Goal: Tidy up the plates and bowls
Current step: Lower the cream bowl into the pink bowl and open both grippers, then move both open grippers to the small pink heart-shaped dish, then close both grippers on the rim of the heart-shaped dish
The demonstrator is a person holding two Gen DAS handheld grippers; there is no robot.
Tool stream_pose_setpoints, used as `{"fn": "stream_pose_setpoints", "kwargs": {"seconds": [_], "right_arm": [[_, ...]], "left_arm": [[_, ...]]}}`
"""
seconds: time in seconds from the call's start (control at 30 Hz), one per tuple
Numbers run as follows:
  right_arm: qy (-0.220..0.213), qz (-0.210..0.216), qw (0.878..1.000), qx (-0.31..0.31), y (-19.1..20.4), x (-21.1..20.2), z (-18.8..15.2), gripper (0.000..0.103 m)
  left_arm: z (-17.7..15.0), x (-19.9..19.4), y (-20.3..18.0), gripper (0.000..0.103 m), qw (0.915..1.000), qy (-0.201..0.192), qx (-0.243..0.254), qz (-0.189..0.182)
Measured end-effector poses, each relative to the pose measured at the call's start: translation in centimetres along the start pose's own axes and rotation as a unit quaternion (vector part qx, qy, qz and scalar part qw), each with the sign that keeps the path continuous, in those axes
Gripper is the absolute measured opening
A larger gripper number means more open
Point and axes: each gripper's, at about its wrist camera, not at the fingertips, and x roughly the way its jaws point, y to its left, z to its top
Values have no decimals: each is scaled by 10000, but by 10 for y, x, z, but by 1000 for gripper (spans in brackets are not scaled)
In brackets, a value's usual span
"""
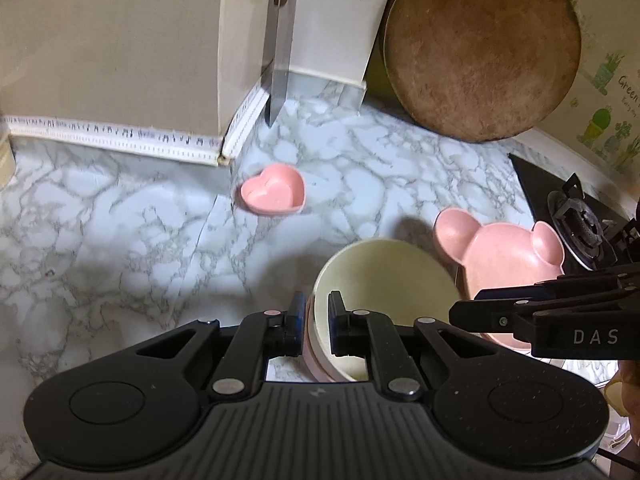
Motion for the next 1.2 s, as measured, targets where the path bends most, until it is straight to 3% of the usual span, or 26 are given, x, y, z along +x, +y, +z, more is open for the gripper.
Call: {"fn": "stream_pose_setpoints", "kwargs": {"seconds": [0.17, 0.27, 0.4, 0.57, 0.7, 1.2], "right_arm": [[-175, 55, 9997, -160, 5, -10, 12, 52], [-254, 120, 9993, -260, 9, -13, 18, 59], [-395, 124, 9985, -365, 13, -17, 28, 69], [-577, 101, 9966, -585, 18, -18, 43, 87], [-608, 153, 9959, -657, 21, -13, 55, 98], [-208, 161, 9992, -308, 5, 62, 120, 97]], "left_arm": [[10, -10, 4, 13, 9998, -207, -52, 36], [17, -15, 8, 26, 9994, -332, -128, 55], [25, -20, 14, 54, 9983, -499, -290, 59], [34, -20, 21, 59, 9973, -571, -445, 157], [40, -13, 29, 70, 9956, -624, -631, 307], [62, 51, 71, 72, 9848, -258, -1663, 437]]}}
